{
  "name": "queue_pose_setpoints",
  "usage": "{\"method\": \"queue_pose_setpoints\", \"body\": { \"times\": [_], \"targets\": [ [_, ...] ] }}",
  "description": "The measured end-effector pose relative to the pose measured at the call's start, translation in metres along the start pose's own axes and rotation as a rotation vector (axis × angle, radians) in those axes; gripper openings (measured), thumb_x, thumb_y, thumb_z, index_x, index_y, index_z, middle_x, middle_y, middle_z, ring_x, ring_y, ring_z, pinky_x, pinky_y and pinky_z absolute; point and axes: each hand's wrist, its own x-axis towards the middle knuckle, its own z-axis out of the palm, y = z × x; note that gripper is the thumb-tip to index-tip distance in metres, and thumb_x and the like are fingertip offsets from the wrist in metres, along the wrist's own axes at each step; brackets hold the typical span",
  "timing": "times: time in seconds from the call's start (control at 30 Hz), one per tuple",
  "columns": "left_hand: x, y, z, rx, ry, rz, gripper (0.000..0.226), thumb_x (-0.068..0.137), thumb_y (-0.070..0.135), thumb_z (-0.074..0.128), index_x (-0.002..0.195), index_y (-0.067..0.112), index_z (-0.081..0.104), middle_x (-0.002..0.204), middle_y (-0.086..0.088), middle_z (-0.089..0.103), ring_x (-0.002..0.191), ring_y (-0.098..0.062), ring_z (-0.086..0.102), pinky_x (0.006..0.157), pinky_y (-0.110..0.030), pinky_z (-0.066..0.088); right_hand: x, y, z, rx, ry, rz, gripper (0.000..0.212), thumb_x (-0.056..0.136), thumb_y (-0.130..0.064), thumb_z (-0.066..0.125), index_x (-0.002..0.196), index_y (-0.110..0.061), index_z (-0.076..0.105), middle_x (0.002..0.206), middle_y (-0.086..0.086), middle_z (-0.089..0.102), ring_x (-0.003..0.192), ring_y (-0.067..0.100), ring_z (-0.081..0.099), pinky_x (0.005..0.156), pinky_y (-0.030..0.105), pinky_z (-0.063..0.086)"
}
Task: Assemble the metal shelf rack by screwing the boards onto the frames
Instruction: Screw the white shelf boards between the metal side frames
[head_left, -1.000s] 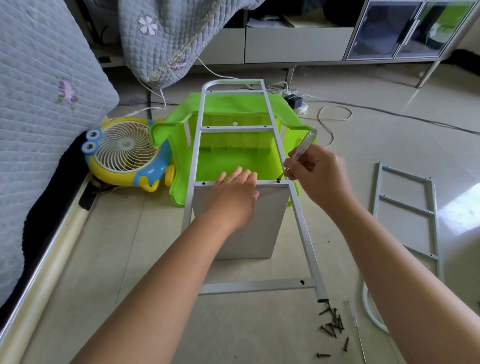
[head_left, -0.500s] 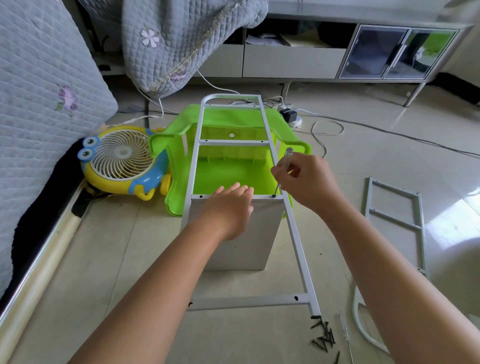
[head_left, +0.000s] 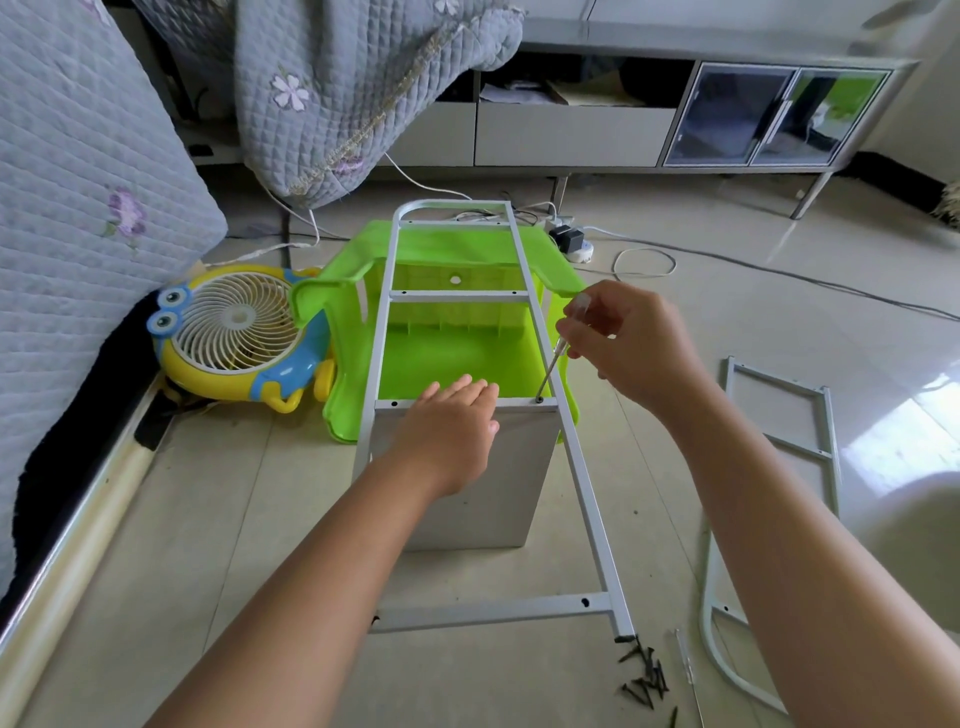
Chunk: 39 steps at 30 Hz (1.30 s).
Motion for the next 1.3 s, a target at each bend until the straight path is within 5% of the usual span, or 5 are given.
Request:
{"method": "queue_pose_setpoints", "body": {
  "times": [0.13, 0.23, 0.73, 1.17, 1.3],
  "targets": [
    [-0.001, 0.0, 0.0, -0.003, 0.001, -0.001, 0.05, 0.102, 0.023, 0.022, 0.149, 0.013, 0.009, 0.157, -0.002, 0.01, 0.145, -0.015, 0.005, 0.116, -0.033, 0.003, -0.001, 0.002, -0.001, 0.029, 0.082, -0.045, 0.009, 0.083, -0.003, 0.061, 0.09, -0.009, 0.061, 0.072, 0.006, 0.062, 0.073, 0.033, 0.064, 0.066, 0.039, 0.051],
    [-0.002, 0.001, 0.0, -0.012, -0.003, -0.009, 0.049, 0.102, 0.023, 0.022, 0.149, 0.013, 0.009, 0.157, -0.002, 0.01, 0.145, -0.015, 0.005, 0.116, -0.033, 0.002, -0.003, 0.005, 0.0, 0.006, 0.11, -0.08, 0.021, 0.083, -0.003, 0.062, 0.104, -0.005, 0.061, 0.076, 0.016, 0.065, 0.072, 0.034, 0.063, 0.069, 0.039, 0.053],
    [-0.001, 0.001, -0.001, -0.004, -0.006, -0.015, 0.049, 0.102, 0.024, 0.022, 0.149, 0.013, 0.01, 0.157, -0.002, 0.01, 0.145, -0.014, 0.005, 0.116, -0.033, 0.003, -0.008, 0.001, 0.004, -0.1, 0.142, -0.173, 0.023, 0.084, -0.002, 0.06, 0.107, -0.003, 0.063, 0.073, 0.019, 0.065, 0.066, 0.034, 0.062, 0.07, 0.047, 0.053],
    [-0.002, 0.001, -0.003, -0.027, -0.023, -0.001, 0.05, 0.102, 0.024, 0.023, 0.149, 0.012, 0.01, 0.157, -0.003, 0.01, 0.145, -0.016, 0.005, 0.116, -0.034, 0.003, -0.006, -0.013, -0.002, -0.377, 0.063, -0.119, 0.035, 0.087, -0.019, 0.06, 0.122, -0.022, 0.06, 0.078, 0.003, 0.054, 0.071, 0.02, 0.048, 0.071, 0.028, 0.042],
    [-0.002, 0.001, -0.003, -0.035, -0.022, 0.002, 0.049, 0.102, 0.025, 0.023, 0.148, 0.012, 0.012, 0.156, -0.003, 0.012, 0.145, -0.016, 0.007, 0.116, -0.035, 0.005, -0.003, -0.018, -0.004, -0.577, -0.023, -0.044, 0.022, 0.092, -0.023, 0.05, 0.106, -0.012, 0.063, 0.097, 0.01, 0.064, 0.088, 0.029, 0.056, 0.066, 0.028, 0.038]
  ]
}}
